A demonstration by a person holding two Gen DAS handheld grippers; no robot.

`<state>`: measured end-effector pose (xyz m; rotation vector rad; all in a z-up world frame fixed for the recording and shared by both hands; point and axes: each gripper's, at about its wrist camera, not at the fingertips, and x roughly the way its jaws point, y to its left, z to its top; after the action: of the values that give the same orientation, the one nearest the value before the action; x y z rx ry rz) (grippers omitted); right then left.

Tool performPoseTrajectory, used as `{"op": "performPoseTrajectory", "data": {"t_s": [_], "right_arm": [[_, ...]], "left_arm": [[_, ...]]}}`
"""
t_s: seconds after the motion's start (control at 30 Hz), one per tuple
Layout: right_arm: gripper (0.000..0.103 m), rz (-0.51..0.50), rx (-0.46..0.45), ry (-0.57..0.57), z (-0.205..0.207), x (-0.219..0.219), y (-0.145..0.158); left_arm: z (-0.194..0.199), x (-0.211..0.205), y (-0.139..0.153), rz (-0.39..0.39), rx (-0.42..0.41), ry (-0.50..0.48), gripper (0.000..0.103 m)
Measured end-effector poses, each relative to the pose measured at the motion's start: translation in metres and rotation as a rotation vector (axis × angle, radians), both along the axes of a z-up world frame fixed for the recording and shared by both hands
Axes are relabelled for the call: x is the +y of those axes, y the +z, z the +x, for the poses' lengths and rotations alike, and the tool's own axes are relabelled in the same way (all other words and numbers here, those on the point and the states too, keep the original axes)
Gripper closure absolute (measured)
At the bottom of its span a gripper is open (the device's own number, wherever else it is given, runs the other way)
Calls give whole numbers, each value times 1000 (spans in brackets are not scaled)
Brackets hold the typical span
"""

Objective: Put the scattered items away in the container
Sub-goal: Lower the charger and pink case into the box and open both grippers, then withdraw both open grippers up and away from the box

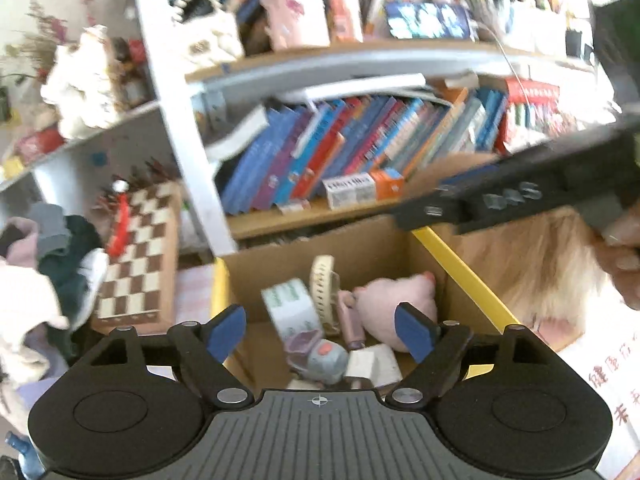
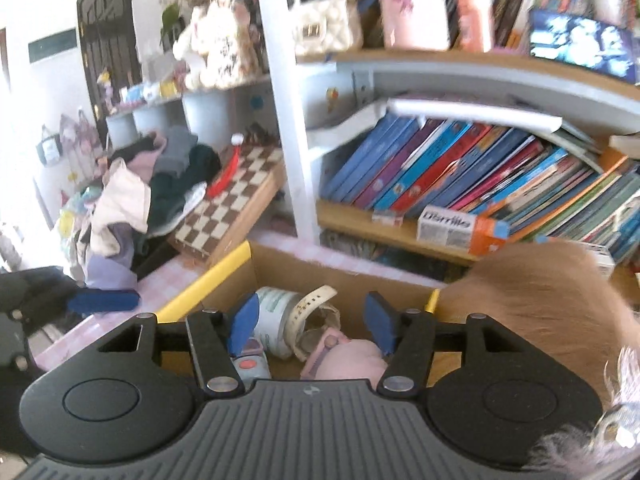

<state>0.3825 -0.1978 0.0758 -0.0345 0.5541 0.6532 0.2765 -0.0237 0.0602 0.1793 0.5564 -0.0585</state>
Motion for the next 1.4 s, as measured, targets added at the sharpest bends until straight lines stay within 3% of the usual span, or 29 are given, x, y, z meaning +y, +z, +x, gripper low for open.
{"op": "performPoseTrajectory", "data": {"t_s": [0.13, 0.27, 0.47, 0.67, 1.13, 1.23, 1.4], "right_arm": [[40, 25, -43, -51, -27, -18, 10], [39, 23, -67, -111, -61, -30, 8], [38, -13, -73, -165, -117, -35, -3], [37, -37, -81, -205, -176, -31, -15], [20, -145, -150, -297, -324, -22, -61], [18, -153, -150, -325, -343, -24, -70], [14, -127, -47, -355, -341, -23, -79]], "left_arm": [[-21, 9, 16, -69, -75, 62, 12], [-45, 8, 21, -137, -122, 78, 12], [-82, 2, 12, -157, -107, 46, 11], [-134, 9, 4, -178, -109, 74, 11], [-240, -4, -29, -138, -91, 123, 6], [-257, -9, -38, -96, -100, 129, 4], [-261, -17, -43, -6, -69, 109, 4]]}}
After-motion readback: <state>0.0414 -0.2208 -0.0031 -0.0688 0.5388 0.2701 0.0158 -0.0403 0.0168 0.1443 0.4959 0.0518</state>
